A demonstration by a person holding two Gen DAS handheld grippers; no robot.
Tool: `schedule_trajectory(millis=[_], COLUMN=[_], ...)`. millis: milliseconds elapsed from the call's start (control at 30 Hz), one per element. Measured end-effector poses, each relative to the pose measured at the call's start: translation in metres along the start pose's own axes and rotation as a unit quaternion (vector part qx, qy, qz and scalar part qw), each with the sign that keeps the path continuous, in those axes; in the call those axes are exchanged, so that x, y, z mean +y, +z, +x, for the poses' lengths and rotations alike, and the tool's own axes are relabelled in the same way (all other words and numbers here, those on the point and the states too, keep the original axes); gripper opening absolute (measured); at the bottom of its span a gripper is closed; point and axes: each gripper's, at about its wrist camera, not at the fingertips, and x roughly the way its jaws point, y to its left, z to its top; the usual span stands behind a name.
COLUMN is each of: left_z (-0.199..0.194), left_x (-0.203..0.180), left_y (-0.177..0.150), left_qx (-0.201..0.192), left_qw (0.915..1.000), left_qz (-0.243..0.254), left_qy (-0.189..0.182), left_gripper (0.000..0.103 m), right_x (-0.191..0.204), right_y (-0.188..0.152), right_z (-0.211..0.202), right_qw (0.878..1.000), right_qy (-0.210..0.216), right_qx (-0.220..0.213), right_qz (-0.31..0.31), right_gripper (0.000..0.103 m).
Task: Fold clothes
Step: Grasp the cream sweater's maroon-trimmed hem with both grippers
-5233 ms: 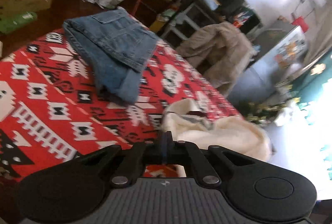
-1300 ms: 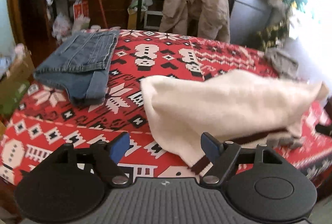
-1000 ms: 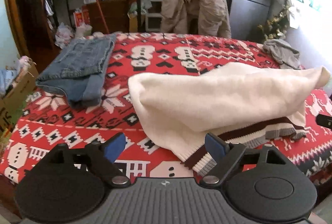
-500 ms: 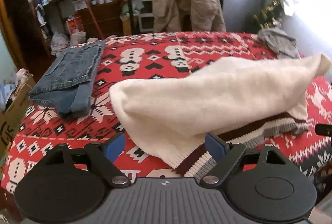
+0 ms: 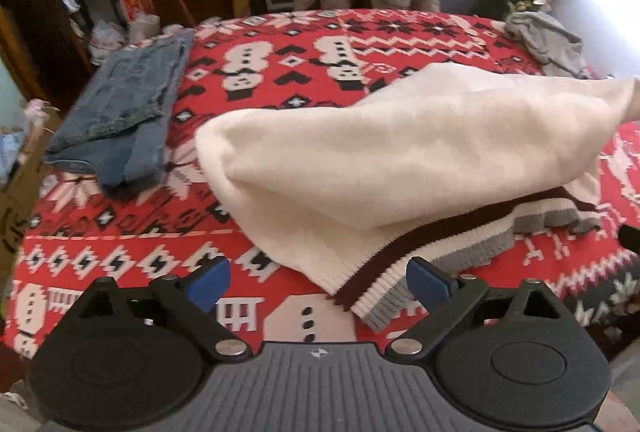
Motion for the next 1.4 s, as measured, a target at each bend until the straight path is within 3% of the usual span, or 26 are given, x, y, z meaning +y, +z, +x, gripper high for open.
schedule_trajectory(millis=[200, 300, 333, 467, 567, 667, 800, 867, 967, 1067, 1167, 1267, 1400], left_z=[0.005, 0.014, 0.016, 0.021, 0.025, 0.030, 0.039, 0.043, 0.047, 0.048, 0.047, 0.047, 0.051], left_x=[0.021, 0.041, 0.046, 0.057, 0.064, 0.068, 0.073, 0.072, 0.071, 0.073, 0.072, 0.072, 0.071], left_y=[0.009, 0.012, 0.011, 0.007, 0.000, -0.003, -0.001, 0.000, 0.000, 0.000, 0.001, 0.003, 0.005], left_qx=[0.035, 0.070, 0.076, 0.092, 0.097, 0.085, 0.074, 0.071, 0.075, 0.082, 0.088, 0.090, 0.099], left_qw=[0.9941, 0.9768, 0.9720, 0.9575, 0.9458, 0.9389, 0.9295, 0.9278, 0.9232, 0.9203, 0.9233, 0.9272, 0.9323], left_qz=[-0.092, -0.169, -0.189, -0.242, -0.268, -0.297, -0.324, -0.328, -0.338, -0.340, -0.330, -0.322, -0.318], left_qy=[-0.046, -0.110, -0.117, -0.127, -0.155, -0.151, -0.161, -0.163, -0.167, -0.174, -0.176, -0.168, -0.140], left_gripper=[0.094, 0.086, 0.084, 0.077, 0.067, 0.066, 0.052, 0.049, 0.036, 0.034, 0.029, 0.024, 0.006], right_x=[-0.012, -0.022, -0.025, -0.038, -0.046, -0.049, -0.054, -0.057, -0.058, -0.061, -0.068, -0.071, -0.064], right_y=[0.012, 0.018, 0.018, 0.018, 0.014, 0.012, 0.013, 0.013, 0.015, 0.016, 0.015, 0.015, 0.017], right_z=[0.009, 0.020, 0.025, 0.040, 0.043, 0.043, 0.045, 0.044, 0.041, 0.041, 0.049, 0.061, 0.078], right_qw=[0.995, 0.987, 0.983, 0.972, 0.964, 0.960, 0.956, 0.952, 0.953, 0.951, 0.933, 0.918, 0.916], right_qy=[0.070, 0.110, 0.116, 0.125, 0.141, 0.150, 0.154, 0.162, 0.157, 0.166, 0.200, 0.209, 0.197], right_qx=[0.023, 0.051, 0.059, 0.090, 0.096, 0.094, 0.099, 0.099, 0.093, 0.087, 0.098, 0.119, 0.144], right_qz=[0.061, 0.109, 0.127, 0.178, 0.206, 0.217, 0.231, 0.242, 0.241, 0.247, 0.285, 0.314, 0.319], right_gripper=[0.100, 0.097, 0.094, 0.085, 0.085, 0.085, 0.085, 0.086, 0.086, 0.085, 0.084, 0.066, 0.044])
